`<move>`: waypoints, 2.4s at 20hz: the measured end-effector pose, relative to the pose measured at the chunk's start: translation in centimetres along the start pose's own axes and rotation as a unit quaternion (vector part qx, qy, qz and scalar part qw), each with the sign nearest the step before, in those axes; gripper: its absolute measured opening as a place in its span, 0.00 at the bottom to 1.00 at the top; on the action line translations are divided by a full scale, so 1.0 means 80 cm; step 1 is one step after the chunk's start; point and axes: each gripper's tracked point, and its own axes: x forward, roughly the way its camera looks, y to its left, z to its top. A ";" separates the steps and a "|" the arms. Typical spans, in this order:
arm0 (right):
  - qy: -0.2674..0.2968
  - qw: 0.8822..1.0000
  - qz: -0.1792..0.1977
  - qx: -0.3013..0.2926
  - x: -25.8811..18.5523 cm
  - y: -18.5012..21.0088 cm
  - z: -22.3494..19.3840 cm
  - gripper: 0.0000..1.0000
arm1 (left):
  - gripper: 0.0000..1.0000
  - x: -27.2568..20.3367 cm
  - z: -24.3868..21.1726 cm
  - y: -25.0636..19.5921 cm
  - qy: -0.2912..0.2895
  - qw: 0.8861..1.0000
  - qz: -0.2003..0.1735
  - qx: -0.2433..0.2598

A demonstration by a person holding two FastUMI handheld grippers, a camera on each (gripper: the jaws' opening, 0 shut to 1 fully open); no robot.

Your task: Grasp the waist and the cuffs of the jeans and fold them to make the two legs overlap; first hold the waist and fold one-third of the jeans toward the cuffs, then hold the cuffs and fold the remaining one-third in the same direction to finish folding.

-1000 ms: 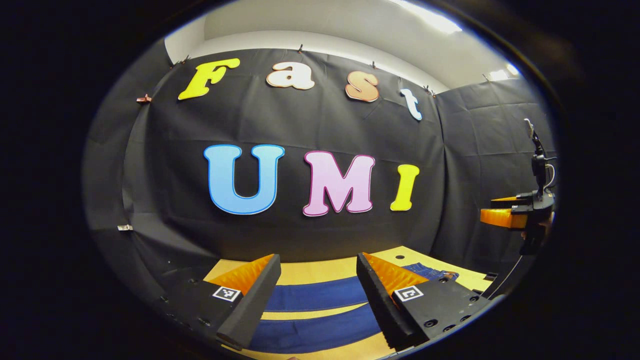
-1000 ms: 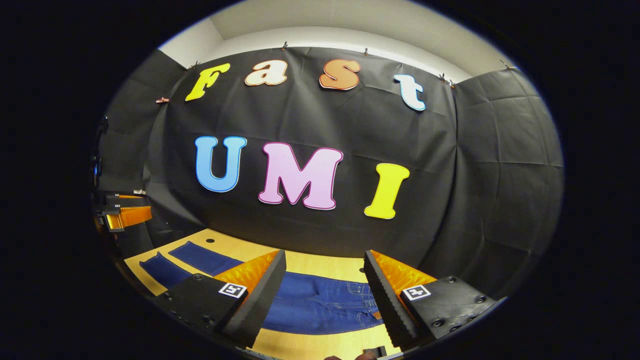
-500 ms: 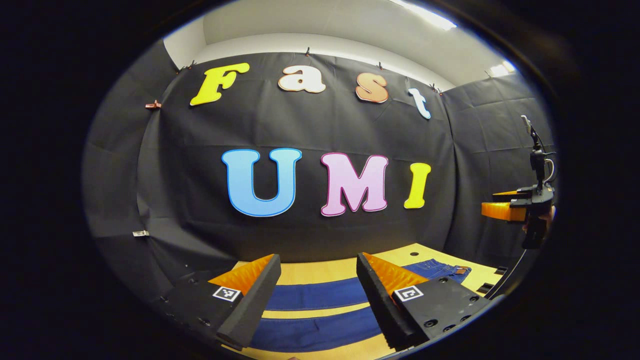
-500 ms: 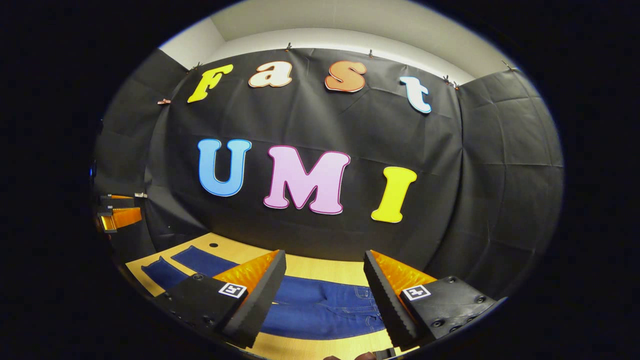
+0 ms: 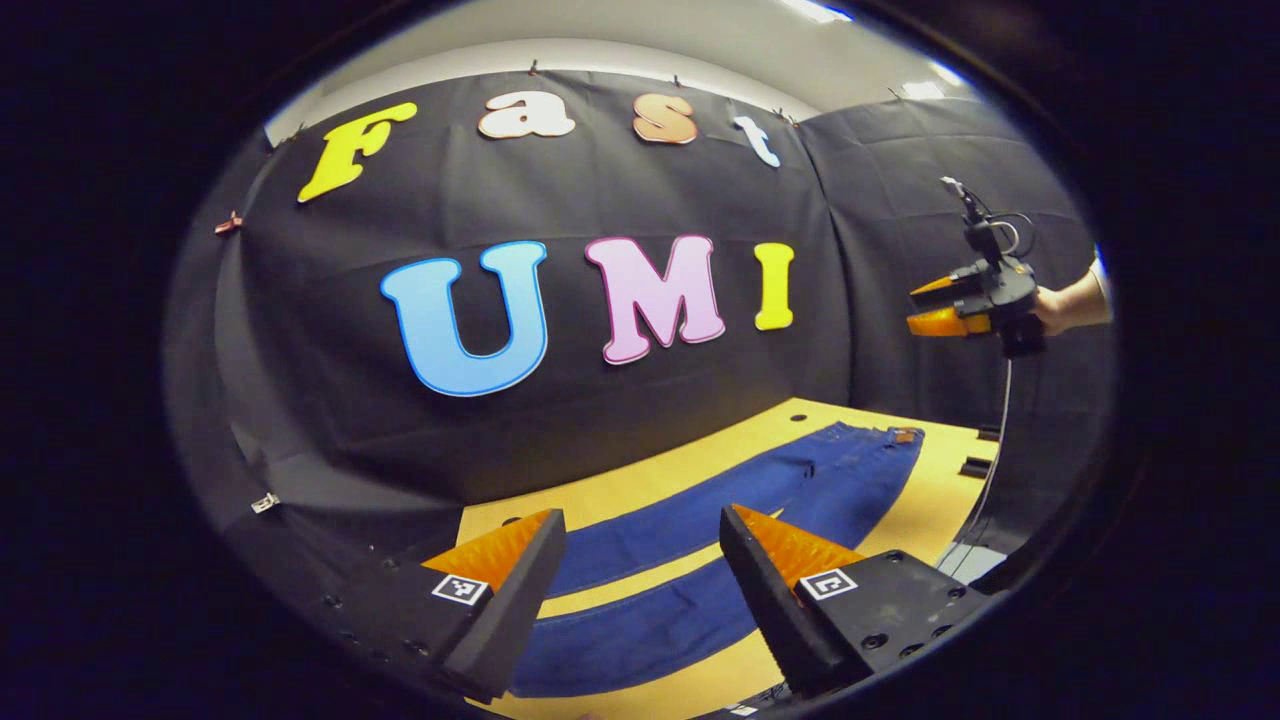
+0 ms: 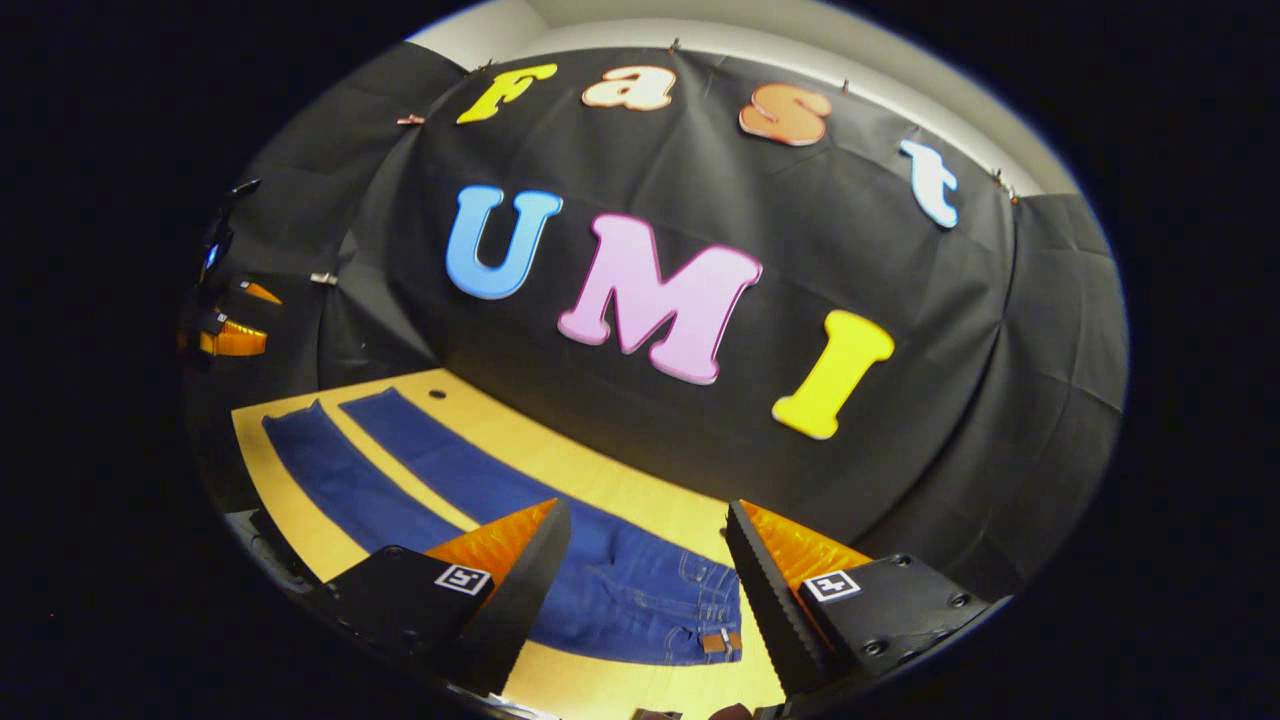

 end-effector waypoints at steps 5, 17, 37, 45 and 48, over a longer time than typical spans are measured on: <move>0.135 0.982 0.081 -0.102 0.042 -0.020 -0.129 0.98 | 0.98 0.011 -0.113 -0.001 0.131 0.984 -0.119 0.031; 0.420 0.808 0.336 -0.239 0.091 -0.005 -0.397 0.98 | 0.99 0.035 -0.311 0.030 0.414 0.865 -0.254 0.126; 0.529 0.785 0.298 -0.126 0.146 -0.019 -0.453 0.77 | 0.52 0.065 -0.399 0.065 0.519 0.791 -0.278 0.168; 0.527 0.821 0.219 0.014 0.159 -0.027 -0.437 0.07 | 0.06 0.082 -0.384 0.077 0.539 0.810 -0.224 0.061; 0.493 0.844 0.204 0.052 0.167 -0.031 -0.394 0.07 | 0.06 0.109 -0.365 0.115 0.527 0.827 -0.168 0.101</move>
